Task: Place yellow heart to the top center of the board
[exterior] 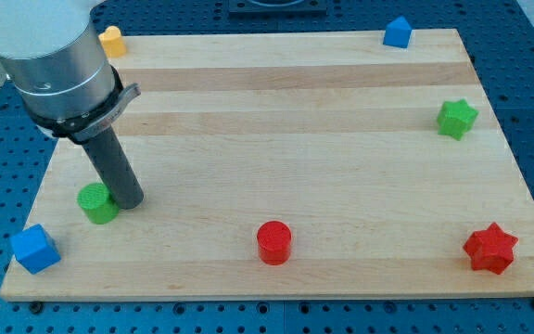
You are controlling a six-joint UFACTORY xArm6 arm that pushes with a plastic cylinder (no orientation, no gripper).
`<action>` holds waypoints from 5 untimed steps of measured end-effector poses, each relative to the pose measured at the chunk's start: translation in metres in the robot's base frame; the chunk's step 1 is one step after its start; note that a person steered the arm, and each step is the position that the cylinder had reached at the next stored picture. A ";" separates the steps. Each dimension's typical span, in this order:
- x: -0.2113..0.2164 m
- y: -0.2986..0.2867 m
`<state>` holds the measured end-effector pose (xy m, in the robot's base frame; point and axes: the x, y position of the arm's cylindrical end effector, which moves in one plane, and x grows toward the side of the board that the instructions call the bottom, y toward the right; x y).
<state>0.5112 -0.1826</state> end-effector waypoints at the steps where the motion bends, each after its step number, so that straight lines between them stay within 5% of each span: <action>1: -0.009 0.022; 2: -0.028 0.125; 3: -0.080 0.147; 5: -0.201 -0.012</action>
<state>0.3105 -0.1948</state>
